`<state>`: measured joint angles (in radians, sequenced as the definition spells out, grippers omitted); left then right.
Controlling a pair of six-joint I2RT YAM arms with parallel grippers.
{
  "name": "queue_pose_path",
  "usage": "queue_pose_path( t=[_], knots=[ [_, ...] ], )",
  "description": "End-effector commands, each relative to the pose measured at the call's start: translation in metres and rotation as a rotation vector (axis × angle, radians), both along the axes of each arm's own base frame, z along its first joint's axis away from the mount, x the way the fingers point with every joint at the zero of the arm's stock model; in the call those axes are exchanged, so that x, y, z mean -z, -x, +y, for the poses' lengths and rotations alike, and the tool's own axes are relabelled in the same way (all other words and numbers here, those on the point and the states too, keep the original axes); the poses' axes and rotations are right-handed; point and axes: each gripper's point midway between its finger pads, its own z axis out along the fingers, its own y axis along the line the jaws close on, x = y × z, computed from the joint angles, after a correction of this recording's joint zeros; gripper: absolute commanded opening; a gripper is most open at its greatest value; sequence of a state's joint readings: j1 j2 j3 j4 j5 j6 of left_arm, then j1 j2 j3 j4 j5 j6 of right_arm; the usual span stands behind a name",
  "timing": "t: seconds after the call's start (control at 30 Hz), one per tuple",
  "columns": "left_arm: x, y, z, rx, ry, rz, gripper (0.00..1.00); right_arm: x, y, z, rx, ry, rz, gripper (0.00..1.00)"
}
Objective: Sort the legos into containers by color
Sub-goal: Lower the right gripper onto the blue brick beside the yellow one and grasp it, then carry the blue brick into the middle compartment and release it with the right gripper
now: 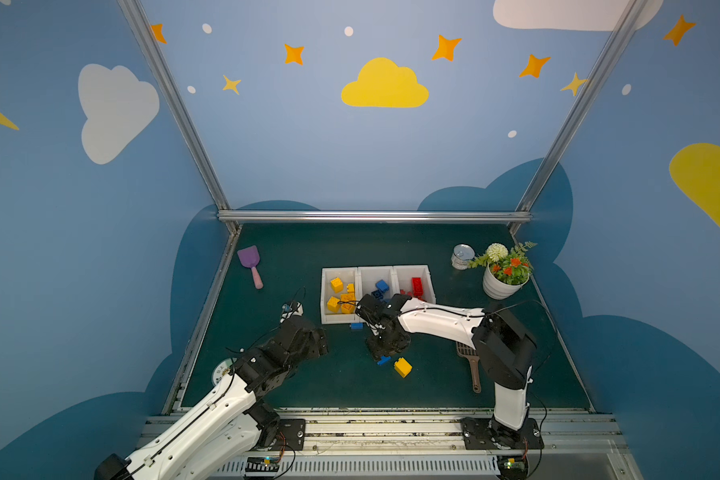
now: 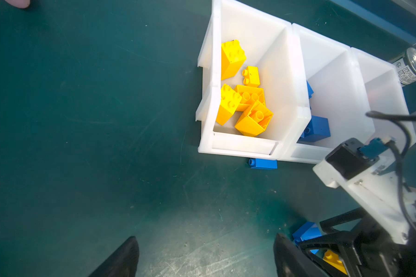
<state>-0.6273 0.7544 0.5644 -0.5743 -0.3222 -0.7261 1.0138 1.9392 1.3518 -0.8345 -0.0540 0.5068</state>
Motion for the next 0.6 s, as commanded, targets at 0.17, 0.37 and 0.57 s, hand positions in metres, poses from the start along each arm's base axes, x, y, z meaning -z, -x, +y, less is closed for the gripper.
queue_pose_path(
  t=[0.17, 0.37, 0.57],
  knots=[
    [0.007, 0.001, 0.001, -0.003, 0.0, 0.021, 0.88, 0.01, 0.007, -0.002, -0.021, 0.055, 0.026, 0.57],
    [0.007, 0.001, 0.001, -0.004, 0.004, 0.02, 0.88, 0.013, 0.007, -0.004, -0.015, 0.064, 0.026, 0.47],
    [0.005, 0.002, 0.001, -0.003, 0.005, 0.018, 0.88, 0.014, 0.007, 0.0, -0.019, 0.053, 0.028, 0.37]
  ],
)
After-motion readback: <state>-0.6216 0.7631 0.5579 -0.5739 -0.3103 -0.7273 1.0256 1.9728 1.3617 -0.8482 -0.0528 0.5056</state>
